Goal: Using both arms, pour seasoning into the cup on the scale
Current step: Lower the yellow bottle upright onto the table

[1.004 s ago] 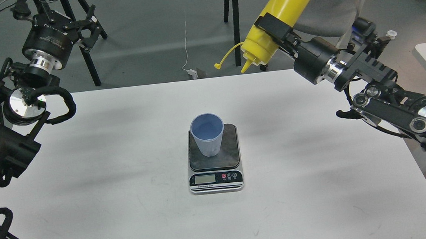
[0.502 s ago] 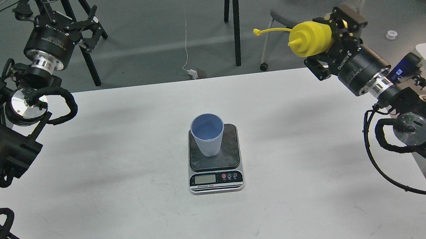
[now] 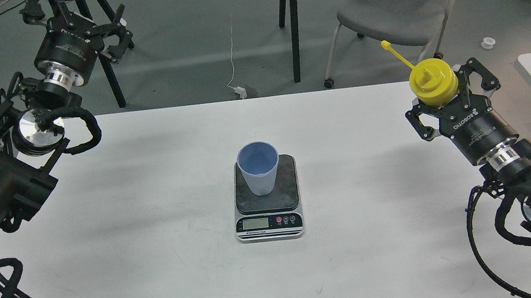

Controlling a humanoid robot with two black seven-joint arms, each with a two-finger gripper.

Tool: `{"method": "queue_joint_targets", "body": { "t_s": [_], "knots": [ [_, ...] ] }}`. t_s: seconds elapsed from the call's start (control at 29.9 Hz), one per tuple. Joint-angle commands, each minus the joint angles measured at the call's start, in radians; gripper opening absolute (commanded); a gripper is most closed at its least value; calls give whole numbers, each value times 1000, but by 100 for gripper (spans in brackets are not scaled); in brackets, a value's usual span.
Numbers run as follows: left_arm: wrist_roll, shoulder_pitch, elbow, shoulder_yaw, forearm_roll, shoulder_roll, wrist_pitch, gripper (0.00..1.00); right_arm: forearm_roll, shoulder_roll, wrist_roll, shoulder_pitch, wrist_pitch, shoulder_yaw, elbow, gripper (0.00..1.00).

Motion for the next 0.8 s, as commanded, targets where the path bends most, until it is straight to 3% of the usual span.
{"method": "queue_joint_targets", "body": {
  "t_s": [0.0, 0.27, 0.4, 0.77],
  "knots": [
    [0, 1, 1, 2, 0, 1, -1, 99, 47, 22, 3, -51, 35, 2, 2, 40],
    [2, 1, 1, 8, 2, -1, 5, 99, 191, 87, 12, -85, 40, 14, 1, 40],
    [2, -1, 0, 11, 2, 1, 8, 99, 196, 154, 21, -132, 43, 43, -8, 40],
    [6, -6, 0, 16, 3, -13, 12, 99, 200, 197, 6, -166, 96, 118, -103, 41]
  ]
}}
